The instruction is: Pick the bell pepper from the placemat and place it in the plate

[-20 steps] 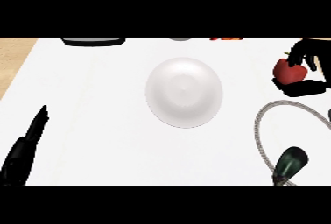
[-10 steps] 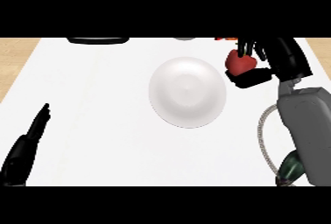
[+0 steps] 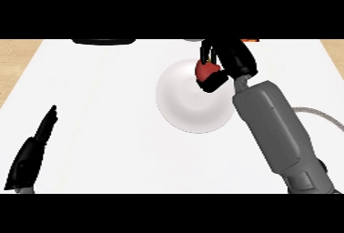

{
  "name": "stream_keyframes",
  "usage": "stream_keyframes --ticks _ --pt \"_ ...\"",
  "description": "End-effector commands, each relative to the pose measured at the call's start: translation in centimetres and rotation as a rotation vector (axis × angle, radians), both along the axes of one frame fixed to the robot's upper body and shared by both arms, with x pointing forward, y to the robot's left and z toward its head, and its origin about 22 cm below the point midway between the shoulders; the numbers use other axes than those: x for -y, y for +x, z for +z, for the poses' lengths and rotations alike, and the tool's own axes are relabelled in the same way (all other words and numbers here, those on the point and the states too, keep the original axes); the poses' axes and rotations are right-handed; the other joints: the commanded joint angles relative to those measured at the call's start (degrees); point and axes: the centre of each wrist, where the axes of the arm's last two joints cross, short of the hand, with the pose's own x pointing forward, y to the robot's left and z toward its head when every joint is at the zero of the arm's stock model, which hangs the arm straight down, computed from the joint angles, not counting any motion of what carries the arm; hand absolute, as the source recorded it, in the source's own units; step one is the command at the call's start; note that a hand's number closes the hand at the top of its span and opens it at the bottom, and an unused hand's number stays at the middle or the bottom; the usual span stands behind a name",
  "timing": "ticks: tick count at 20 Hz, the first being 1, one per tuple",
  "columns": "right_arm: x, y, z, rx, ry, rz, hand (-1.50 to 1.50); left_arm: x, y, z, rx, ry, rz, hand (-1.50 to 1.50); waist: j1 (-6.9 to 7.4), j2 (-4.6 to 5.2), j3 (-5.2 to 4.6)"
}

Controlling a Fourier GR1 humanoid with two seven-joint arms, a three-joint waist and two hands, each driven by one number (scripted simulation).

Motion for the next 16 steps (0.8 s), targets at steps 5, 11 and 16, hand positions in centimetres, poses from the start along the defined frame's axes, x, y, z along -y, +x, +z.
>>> stream_keyframes --ticks 5,11,16 --pt "-3.9 1.3 -4.9 -0.195 0.064 0.057 1.5 -0.3 -0.1 -0.1 0.008 -0.009 0.01 0.0 0.21 0.13 0.02" --pt "-4.0 2.6 -6.5 -0.224 0.133 -0.15 -1.5 -1.8 -1.4 -0.4 0.007 -0.002 -0.026 0.0 0.89 0.23 0.02" --pt "-3.0 2.0 -8.3 -0.118 0.294 -0.119 -1.5 0.2 0.9 -1.0 0.007 -0.008 -0.005 0.0 0.25 0.2 0.04"
